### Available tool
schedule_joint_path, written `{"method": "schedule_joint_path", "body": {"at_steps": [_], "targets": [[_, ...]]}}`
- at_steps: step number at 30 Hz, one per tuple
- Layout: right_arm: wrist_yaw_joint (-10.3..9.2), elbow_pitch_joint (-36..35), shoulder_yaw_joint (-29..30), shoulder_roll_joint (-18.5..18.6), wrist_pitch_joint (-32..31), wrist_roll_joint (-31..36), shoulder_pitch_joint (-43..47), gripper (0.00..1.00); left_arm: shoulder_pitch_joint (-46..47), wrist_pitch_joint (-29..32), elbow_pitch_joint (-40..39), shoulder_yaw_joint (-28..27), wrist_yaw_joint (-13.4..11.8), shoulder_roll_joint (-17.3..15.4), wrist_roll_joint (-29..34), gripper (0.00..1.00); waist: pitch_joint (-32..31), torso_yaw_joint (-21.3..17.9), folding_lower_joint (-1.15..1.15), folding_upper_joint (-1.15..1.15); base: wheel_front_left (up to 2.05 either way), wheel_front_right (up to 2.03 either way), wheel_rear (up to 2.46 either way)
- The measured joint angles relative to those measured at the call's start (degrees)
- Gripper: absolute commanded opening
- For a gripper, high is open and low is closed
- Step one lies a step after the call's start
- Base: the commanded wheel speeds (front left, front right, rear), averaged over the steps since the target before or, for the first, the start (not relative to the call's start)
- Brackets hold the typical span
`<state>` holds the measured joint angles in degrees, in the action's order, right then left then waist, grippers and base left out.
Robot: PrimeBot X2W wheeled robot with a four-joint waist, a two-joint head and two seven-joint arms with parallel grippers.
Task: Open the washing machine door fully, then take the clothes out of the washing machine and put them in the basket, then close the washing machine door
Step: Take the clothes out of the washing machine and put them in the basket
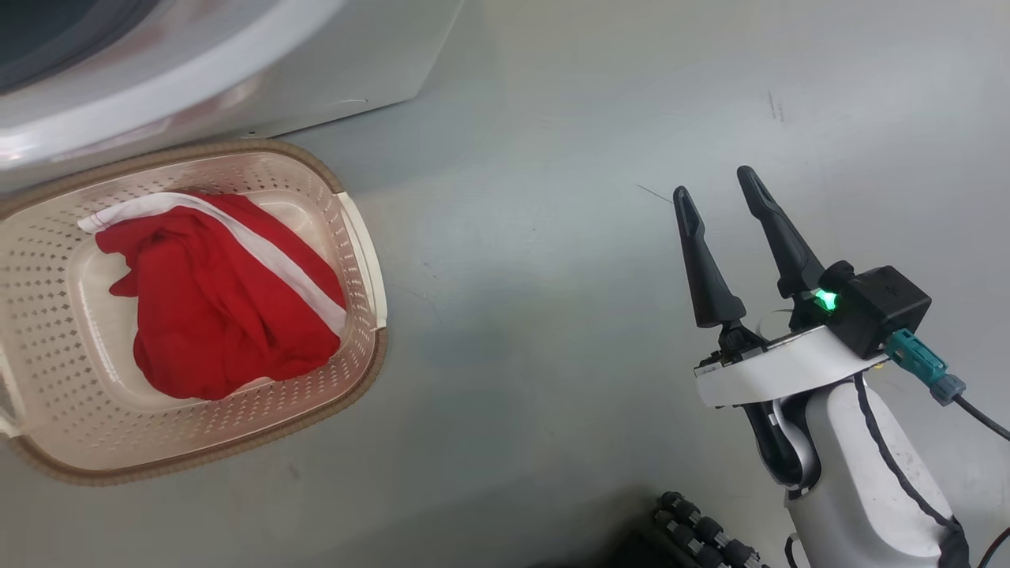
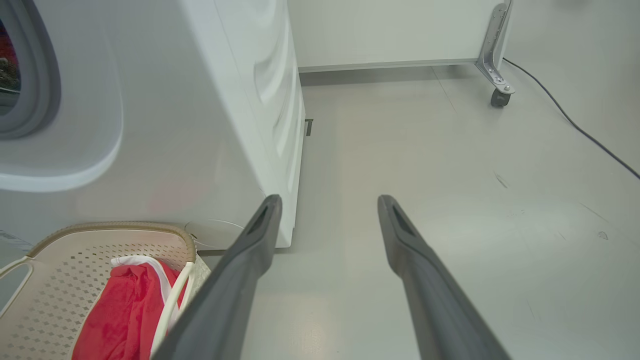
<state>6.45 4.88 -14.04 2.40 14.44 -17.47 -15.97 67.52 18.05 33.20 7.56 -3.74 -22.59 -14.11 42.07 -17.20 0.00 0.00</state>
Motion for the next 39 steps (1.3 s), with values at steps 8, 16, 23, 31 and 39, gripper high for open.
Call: {"method": "schedule_joint_path", "body": {"at_steps": [8, 16, 23, 31, 39], "targets": [[-0.01, 0.19, 0.89, 0.03, 0.0, 0.66, 0.05, 1.0, -6.17, -8.01, -2.14, -1.08, -0.01, 2.31, -1.9, 0.0, -2.39, 1.57, 0.0, 0.0, 0.0, 0.0, 0.0], [-0.03, 0.42, 2.21, 0.94, 0.0, 2.02, 1.27, 1.0, -13.22, -16.14, -6.12, -2.24, -0.52, 5.57, -3.48, 0.0, -5.7, 3.69, 0.0, 0.0, 0.0, 0.0, 0.0], [-0.04, 1.07, 2.63, 1.29, 0.0, 2.77, 2.66, 1.0, -21.07, -22.19, -8.58, -2.85, -0.81, 8.03, -4.66, 0.0, -8.9, 5.75, 0.0, 0.0, 0.0, 0.0, 0.0], [-0.04, 2.29, 2.97, 1.48, 0.0, 3.3, 4.78, 1.0, -29.72, -29.18, -11.89, -3.88, -1.54, 11.24, -5.82, 0.0, -13.71, 7.84, 0.0, 0.0, 0.0, 0.0, 0.0], [-0.05, 3.54, 2.98, 1.53, 0.0, 3.59, 7.82, 1.0, -36.63, -31.31, -16.4, -3.14, -1.59, 13.0, -5.48, 0.0, -19.45, 9.67, 0.0, 0.0, 0.0, 0.0, 0.0]]}}
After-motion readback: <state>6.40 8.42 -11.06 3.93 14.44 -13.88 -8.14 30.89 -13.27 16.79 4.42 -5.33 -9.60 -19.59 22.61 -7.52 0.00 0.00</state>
